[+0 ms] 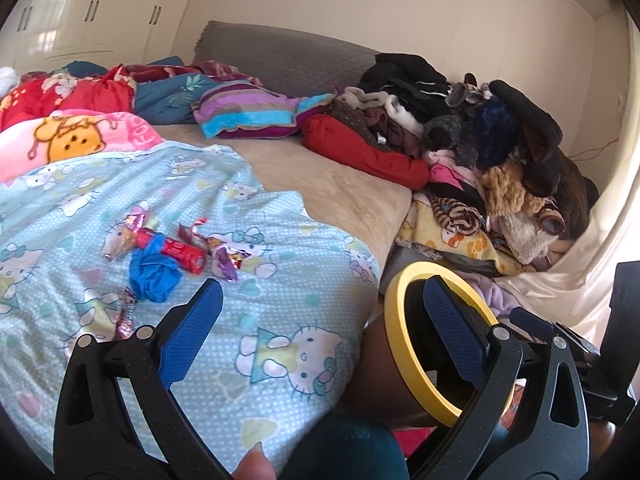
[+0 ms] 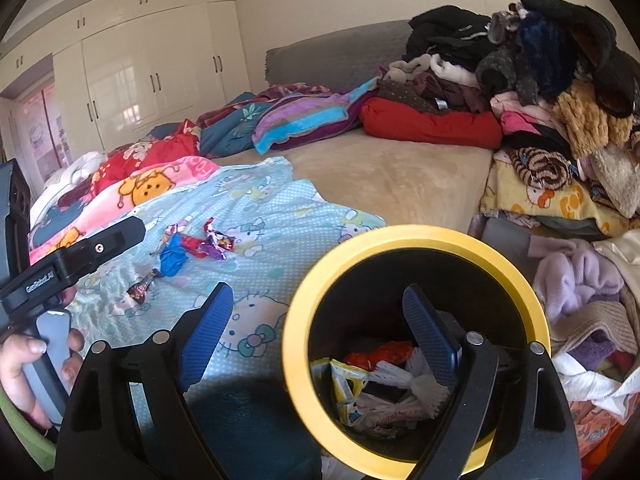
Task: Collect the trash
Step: 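Move both open tools back over the blue glove and wrappers on the bed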
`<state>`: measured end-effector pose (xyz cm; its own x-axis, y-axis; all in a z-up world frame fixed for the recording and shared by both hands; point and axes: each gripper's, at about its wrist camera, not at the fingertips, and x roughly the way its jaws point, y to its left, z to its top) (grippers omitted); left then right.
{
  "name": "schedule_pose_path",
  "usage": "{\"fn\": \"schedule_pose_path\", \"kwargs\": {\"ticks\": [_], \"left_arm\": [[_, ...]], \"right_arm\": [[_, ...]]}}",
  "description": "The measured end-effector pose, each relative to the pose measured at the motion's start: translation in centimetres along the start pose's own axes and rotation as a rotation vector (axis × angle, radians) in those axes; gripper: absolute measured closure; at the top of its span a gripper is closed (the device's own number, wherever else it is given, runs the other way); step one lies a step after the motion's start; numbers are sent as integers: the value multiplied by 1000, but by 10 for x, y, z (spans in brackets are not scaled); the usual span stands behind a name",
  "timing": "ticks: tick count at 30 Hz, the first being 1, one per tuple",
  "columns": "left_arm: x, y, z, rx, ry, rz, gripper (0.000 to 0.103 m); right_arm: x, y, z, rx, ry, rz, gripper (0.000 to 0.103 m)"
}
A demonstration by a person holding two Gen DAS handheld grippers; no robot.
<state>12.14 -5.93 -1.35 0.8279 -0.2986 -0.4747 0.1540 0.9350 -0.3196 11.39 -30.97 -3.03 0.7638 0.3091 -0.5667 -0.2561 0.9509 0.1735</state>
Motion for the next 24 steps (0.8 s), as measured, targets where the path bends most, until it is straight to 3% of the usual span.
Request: {"fn": "schedule_pose_path", "kwargs": {"ticks": [10, 24], "left_arm": [[-5, 35, 5, -41, -29, 66, 10], [-11, 108, 7, -146, -22, 165, 10]], "right_arm": [[9, 34, 13, -53, -25, 55, 18], [67, 87, 27, -102, 49, 128, 17]]}}
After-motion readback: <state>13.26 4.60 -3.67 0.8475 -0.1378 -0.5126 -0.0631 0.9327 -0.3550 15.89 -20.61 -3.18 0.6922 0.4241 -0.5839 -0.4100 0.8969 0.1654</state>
